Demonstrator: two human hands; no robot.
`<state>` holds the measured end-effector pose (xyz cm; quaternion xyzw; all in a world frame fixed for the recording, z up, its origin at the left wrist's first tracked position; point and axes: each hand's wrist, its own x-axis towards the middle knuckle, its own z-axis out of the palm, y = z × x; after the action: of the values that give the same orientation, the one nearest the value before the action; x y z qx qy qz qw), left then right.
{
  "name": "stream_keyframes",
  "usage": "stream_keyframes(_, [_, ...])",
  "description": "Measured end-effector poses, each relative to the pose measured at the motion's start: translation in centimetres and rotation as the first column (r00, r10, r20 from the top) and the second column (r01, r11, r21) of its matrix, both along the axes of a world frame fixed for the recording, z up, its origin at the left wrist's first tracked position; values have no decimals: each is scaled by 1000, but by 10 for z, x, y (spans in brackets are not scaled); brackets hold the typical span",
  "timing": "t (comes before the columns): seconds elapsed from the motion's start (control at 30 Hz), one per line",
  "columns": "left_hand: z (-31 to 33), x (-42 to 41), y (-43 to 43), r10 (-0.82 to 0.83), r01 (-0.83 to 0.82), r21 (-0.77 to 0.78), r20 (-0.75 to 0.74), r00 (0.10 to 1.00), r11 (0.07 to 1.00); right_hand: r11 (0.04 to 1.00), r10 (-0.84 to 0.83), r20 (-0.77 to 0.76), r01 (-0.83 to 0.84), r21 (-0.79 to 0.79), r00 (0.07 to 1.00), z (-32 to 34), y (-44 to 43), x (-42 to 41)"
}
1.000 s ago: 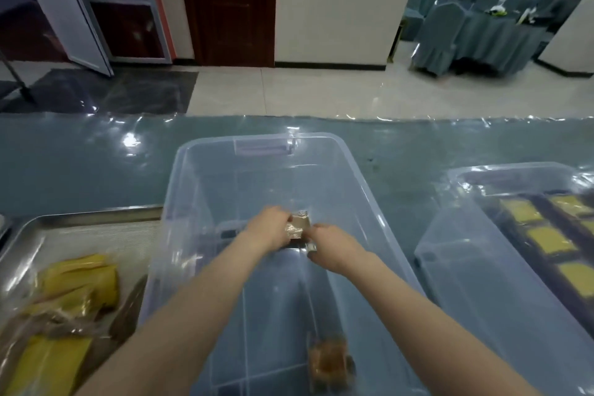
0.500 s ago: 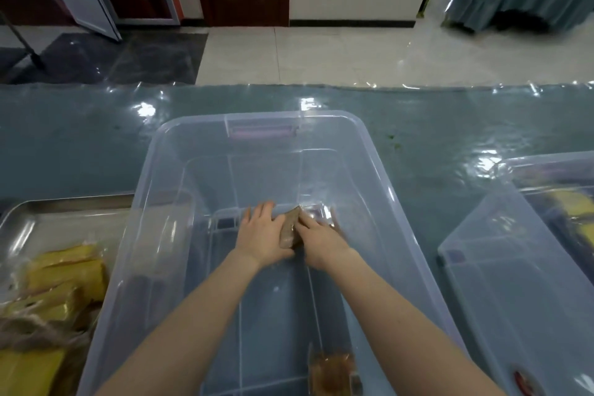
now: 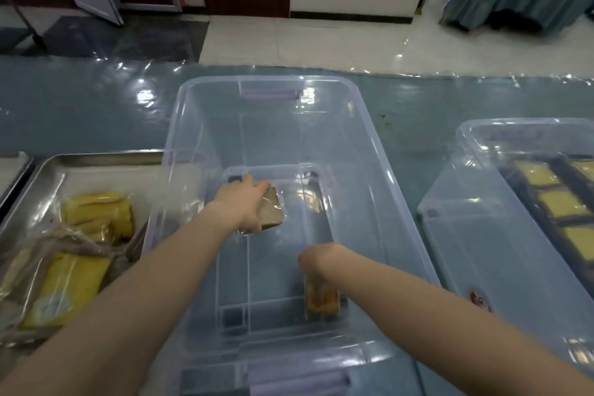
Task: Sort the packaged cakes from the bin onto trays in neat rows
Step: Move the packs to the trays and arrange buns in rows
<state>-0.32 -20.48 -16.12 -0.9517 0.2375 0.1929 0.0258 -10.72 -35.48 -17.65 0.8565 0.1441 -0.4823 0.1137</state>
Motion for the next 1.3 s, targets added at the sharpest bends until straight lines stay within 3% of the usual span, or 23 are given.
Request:
stream_keyframes(0.17, [22, -20, 7, -41, 46, -60, 75, 996, 997, 996, -63, 3, 63, 62, 998, 8, 6, 3])
stream_keyframes(0.3, [51, -29, 21, -9, 49, -228, 174, 985, 973, 940, -294, 204, 243, 240, 934, 40, -1, 26])
stream_keyframes(0.47, [108, -24, 67, 84, 114, -472, 379, 922, 874, 843, -466, 540, 166, 512, 701, 99, 9, 43])
stream_keyframes(0.63, [147, -8, 159, 252, 83, -580, 474, 843, 811, 707, -621, 604, 24, 707, 499, 146, 66, 64])
stream_keyframes(0.77, [136, -1, 248, 361, -68, -602, 380, 851, 796, 638, -667, 618, -109, 762, 417, 169, 141, 69])
stream_keyframes(0.87, [105, 3, 305, 385, -192, -581, 230, 894, 791, 649, -650, 647, -153, 745, 398, 165, 197, 67])
stream_keyframes(1.0, [59, 0, 354, 292, -183, -535, 126, 948, 824, 697, -617, 693, -150, 701, 373, 148, 257, 69])
stream_keyframes(1.07, [41, 0, 362, 273, -185, -536, 88, 958, 824, 682, -639, 654, -95, 725, 406, 137, 278, 69])
stream_keyframes(1.17, [19, 8, 358, 258, -150, -531, 135, 957, 834, 690, -647, 626, -17, 724, 435, 110, 296, 65])
stream_keyframes(1.23, [6, 15, 352, 229, -113, -466, 200, 953, 877, 686, -669, 616, 29, 727, 416, 93, 302, 63])
stream_keyframes(1.3, [-6, 23, 353, 176, -95, -394, 174, 969, 914, 670, -694, 599, 56, 740, 400, 82, 307, 62])
